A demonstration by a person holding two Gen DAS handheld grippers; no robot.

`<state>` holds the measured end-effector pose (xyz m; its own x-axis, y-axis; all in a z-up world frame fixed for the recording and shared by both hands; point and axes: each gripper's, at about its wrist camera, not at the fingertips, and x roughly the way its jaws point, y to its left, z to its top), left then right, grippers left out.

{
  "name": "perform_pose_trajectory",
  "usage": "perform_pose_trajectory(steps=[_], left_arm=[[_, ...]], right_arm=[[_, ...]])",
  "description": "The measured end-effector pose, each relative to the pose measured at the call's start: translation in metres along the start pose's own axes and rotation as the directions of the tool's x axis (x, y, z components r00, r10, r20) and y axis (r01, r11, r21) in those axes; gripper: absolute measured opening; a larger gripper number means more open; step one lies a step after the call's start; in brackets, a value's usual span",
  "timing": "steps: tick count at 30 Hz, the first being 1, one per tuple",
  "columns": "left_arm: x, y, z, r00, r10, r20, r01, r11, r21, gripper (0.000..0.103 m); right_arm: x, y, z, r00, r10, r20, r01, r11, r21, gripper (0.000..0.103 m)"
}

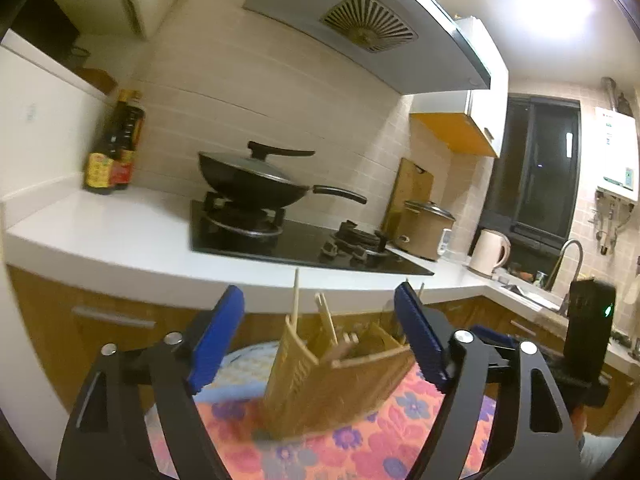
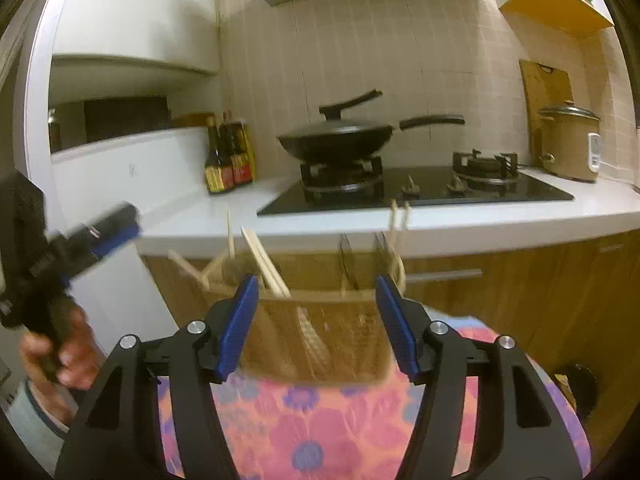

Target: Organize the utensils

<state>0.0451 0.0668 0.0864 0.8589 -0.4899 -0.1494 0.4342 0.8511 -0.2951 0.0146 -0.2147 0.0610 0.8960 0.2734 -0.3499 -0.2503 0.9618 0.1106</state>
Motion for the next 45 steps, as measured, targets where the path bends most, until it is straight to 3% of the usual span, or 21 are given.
perform_pose_trajectory(steps=[3,6,9,14,19,25,45], left_arm=[[-0.014,-0.013,-0.012,0.999,0.038,-0.03,-0.038,0.999,0.008,0.08],[-0.019,-0.027,-0.029,0.995,0.085,-0.052,-0.084,0.996,0.03,0.081],[-0.017,-0.043,-0.053,0.986,0.152,-0.065,-0.147,0.987,0.071,0.081],[-0.009,-0.062,-0.087,0.958,0.282,-0.039,-0.275,0.951,0.141,0.081],[-0.005,-0.067,-0.102,0.928,0.372,0.026,-0.371,0.912,0.177,0.081],[-0.006,-0.068,-0.106,0.906,0.42,0.055,-0.422,0.883,0.207,0.091],[-0.003,-0.069,-0.107,0.894,0.446,0.04,-0.443,0.868,0.226,0.094]], right_arm=[[-0.006,-0.003,-0.017,0.999,-0.016,-0.033,0.016,1.0,-0.008,0.058],[-0.014,-0.004,-0.035,0.999,-0.037,-0.031,0.037,0.999,-0.011,0.069],[-0.019,-0.004,-0.053,0.995,-0.094,-0.014,0.093,0.995,-0.037,0.072],[-0.017,-0.005,-0.077,0.986,-0.167,0.005,0.167,0.985,-0.043,0.073],[-0.008,-0.009,-0.084,0.983,-0.184,-0.007,0.183,0.981,-0.058,0.074],[-0.004,-0.005,-0.085,0.985,-0.174,-0.016,0.172,0.983,-0.07,0.082],[-0.002,-0.009,-0.086,0.984,-0.174,-0.028,0.172,0.984,-0.052,0.082]])
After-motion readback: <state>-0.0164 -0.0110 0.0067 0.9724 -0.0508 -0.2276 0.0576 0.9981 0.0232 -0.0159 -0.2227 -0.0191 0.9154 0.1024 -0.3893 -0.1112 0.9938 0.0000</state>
